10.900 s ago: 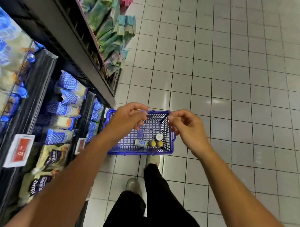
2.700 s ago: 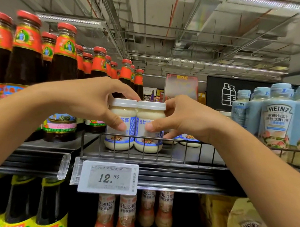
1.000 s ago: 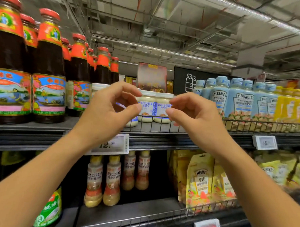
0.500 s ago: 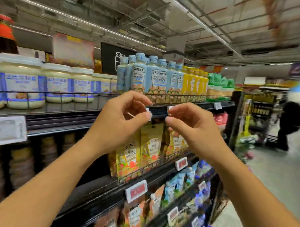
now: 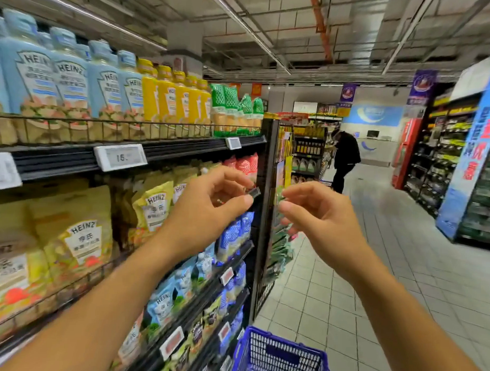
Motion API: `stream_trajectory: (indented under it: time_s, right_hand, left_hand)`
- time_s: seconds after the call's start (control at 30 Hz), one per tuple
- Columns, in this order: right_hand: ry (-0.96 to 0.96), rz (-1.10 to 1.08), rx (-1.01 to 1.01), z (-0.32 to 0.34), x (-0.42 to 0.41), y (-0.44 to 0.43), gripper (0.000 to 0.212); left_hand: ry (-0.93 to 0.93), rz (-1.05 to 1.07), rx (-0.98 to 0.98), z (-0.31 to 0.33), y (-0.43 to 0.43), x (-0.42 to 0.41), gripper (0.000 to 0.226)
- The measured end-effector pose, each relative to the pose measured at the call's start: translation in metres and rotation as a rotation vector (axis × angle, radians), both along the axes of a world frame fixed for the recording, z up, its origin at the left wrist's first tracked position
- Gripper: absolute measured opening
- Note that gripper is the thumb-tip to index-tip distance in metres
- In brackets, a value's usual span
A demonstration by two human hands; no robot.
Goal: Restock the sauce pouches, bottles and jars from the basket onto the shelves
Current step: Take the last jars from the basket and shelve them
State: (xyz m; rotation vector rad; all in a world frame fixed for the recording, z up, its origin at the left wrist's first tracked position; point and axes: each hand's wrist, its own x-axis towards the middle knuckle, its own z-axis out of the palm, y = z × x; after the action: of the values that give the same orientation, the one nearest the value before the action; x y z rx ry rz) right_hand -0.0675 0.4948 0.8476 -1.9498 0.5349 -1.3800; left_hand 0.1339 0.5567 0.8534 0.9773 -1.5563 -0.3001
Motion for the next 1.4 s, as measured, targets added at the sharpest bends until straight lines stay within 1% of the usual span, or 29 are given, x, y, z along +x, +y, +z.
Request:
stream_trajectory:
  time_s: [0.13,0.3,0.43,0.53,0.67,0.83,0.93,1.07,1.17,1.4]
  right_hand:
    - [0.024,-0.090,0.047,-0.014,-0.044,-0.034,0.011]
    - [0.038,-0.151,0.122,-0.029,-0.089,-0.065,0.011]
    - [0.041,-0.186,0.185,-0.041,-0.113,-0.087,0.012]
    - [0.047,-0.217,0.225,-0.050,-0.123,-0.107,0.013]
    - [0.073,-0.264,0.237,-0.068,-0.130,-0.139,0.012]
    - [0.121,-0.308,0.269,-0.090,-0.128,-0.190,0.013]
    - [0.095,-0.315,0.308,-0.099,-0.121,-0.225,0.014]
    - [0.099,-0.334,0.349,-0.108,-0.111,-0.272,0.014]
    - [0.102,-0.355,0.381,-0.118,-0.105,-0.305,0.014]
    - [0.069,-0.418,0.498,-0.160,-0.111,-0.361,0.013]
  left_hand:
    - [0.024,-0.062,0.045,-0.014,-0.049,-0.037,0.016]
    - [0.056,-0.132,0.092,-0.032,-0.098,-0.074,0.014]
    - [0.062,-0.196,0.135,-0.045,-0.131,-0.094,0.016]
    - [0.065,-0.203,0.163,-0.053,-0.156,-0.104,0.019]
    - [0.089,-0.242,0.199,-0.065,-0.193,-0.114,0.015]
    - [0.148,-0.280,0.241,-0.086,-0.250,-0.110,0.015]
    - [0.166,-0.295,0.271,-0.097,-0.292,-0.100,0.017]
    - [0.180,-0.317,0.305,-0.107,-0.349,-0.088,0.015]
    - [0.197,-0.344,0.340,-0.117,-0.389,-0.085,0.017]
    - [0.203,-0.400,0.441,-0.158,-0.459,-0.091,0.019]
